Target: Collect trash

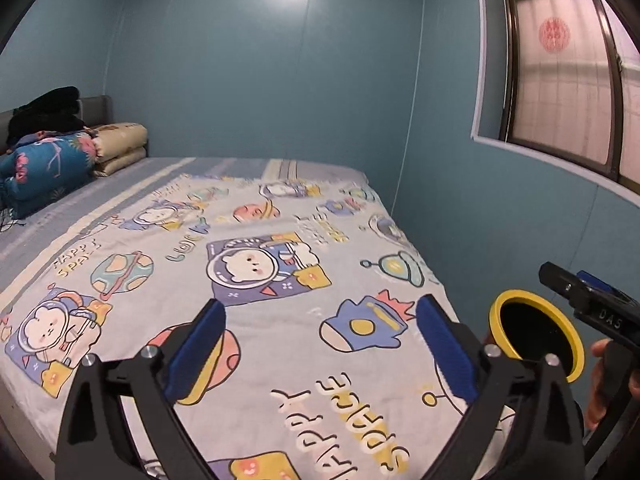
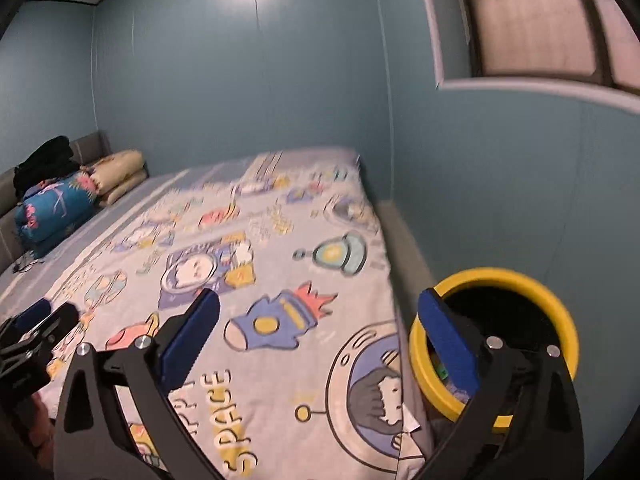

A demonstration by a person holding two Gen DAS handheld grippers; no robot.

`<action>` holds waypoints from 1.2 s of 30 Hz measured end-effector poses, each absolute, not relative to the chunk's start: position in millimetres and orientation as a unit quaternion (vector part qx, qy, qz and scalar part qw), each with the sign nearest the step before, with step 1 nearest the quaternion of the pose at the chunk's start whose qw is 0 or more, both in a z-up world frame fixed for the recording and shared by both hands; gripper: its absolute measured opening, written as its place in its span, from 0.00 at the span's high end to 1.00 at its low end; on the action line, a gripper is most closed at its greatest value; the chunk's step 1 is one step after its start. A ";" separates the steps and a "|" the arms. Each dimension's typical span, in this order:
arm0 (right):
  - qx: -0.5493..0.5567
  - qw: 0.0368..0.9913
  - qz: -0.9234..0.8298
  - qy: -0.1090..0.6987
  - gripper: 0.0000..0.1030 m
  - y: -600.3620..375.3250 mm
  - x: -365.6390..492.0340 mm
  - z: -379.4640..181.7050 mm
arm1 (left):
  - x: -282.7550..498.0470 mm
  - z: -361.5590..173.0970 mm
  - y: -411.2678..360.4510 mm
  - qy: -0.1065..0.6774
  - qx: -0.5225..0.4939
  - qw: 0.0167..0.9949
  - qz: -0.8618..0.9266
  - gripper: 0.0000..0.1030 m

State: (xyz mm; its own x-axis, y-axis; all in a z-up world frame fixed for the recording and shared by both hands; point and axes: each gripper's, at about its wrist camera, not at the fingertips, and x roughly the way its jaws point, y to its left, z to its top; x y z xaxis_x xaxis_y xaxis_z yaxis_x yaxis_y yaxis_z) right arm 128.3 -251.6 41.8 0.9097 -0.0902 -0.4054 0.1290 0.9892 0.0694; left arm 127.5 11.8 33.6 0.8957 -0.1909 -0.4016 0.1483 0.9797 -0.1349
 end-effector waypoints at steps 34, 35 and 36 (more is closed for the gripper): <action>0.044 0.985 -0.112 0.122 0.08 -220.7 29.8 31.7 | 0.9 67.9 8.8 0.111 -0.055 0.992 -0.032 0.08; 0.045 0.985 -0.111 0.125 0.08 -221.2 30.2 31.2 | 0.8 67.7 9.0 0.110 -0.056 0.992 -0.032 0.08; 0.046 0.985 -0.111 0.127 0.08 -221.4 30.5 30.9 | 1.1 67.5 9.4 0.111 -0.056 0.992 -0.033 0.08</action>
State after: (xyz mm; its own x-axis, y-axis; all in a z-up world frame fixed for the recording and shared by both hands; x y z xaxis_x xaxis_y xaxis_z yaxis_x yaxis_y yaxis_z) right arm 30.5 -221.4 30.9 0.9430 -0.2072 -0.2603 0.2304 0.9711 0.0618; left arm 1.1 9.4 67.5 0.9733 -0.0775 -0.2158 0.0527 0.9916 -0.1182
